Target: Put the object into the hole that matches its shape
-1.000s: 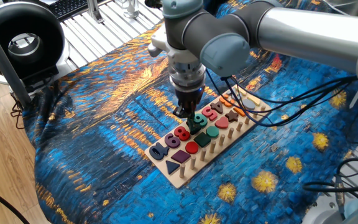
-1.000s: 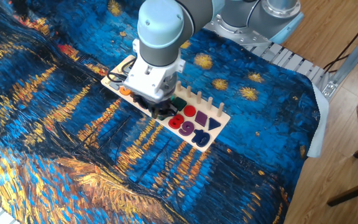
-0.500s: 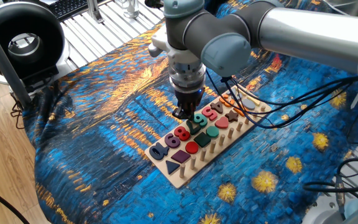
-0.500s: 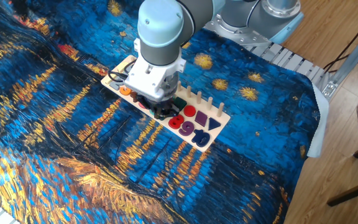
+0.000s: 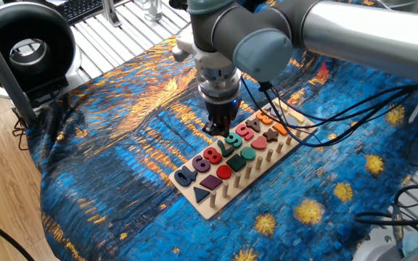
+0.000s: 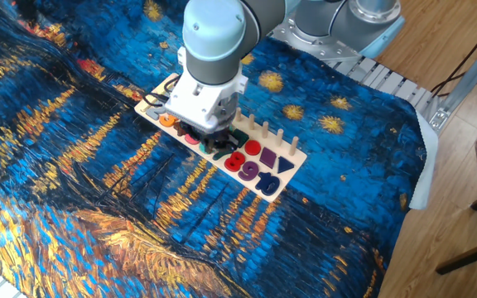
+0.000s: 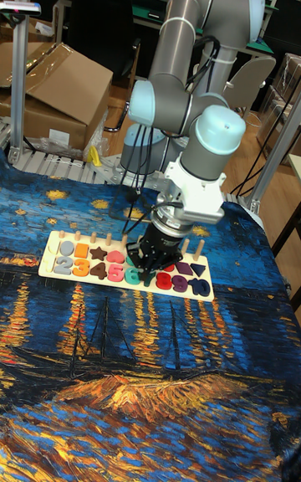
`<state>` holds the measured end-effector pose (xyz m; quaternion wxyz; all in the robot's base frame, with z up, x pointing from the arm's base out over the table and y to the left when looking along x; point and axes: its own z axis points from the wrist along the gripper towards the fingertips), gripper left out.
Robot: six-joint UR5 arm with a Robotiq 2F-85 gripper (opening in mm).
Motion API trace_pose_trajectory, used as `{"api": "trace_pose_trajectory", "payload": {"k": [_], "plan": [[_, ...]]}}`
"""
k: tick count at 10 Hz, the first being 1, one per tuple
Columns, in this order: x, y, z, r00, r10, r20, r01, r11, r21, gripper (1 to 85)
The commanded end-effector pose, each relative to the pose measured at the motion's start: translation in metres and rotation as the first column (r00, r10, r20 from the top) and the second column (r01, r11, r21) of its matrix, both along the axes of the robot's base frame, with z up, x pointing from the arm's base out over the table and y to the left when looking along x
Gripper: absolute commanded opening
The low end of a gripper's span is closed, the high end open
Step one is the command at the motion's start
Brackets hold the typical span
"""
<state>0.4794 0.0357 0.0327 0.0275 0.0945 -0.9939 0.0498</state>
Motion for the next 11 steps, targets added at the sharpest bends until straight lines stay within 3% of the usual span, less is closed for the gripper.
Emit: {"api": "trace_pose_trajectory", "payload": {"k": [1, 4, 7, 8, 9, 10, 11], "plan": [[0.005, 0.01, 0.024, 0.996, -0.092, 0.014, 0.092, 0.995, 0.044, 1.7], [0.003, 0.012, 0.058, 0.987, -0.16, 0.005, 0.16, 0.986, 0.052, 1.7], [-0.004, 0.014, 0.065, 0.964, -0.265, -0.005, 0.265, 0.962, 0.066, 1.7], [0.011, 0.006, 0.056, 0.963, -0.265, 0.046, 0.261, 0.963, 0.069, 1.7], [0.038, 0.001, 0.036, 0.962, -0.247, 0.116, 0.236, 0.966, 0.104, 1.7], [0.063, 0.001, 0.013, 0.959, -0.234, 0.16, 0.211, 0.966, 0.148, 1.7], [0.066, 0.001, 0.013, 0.962, -0.209, 0.173, 0.185, 0.972, 0.145, 1.7]]}}
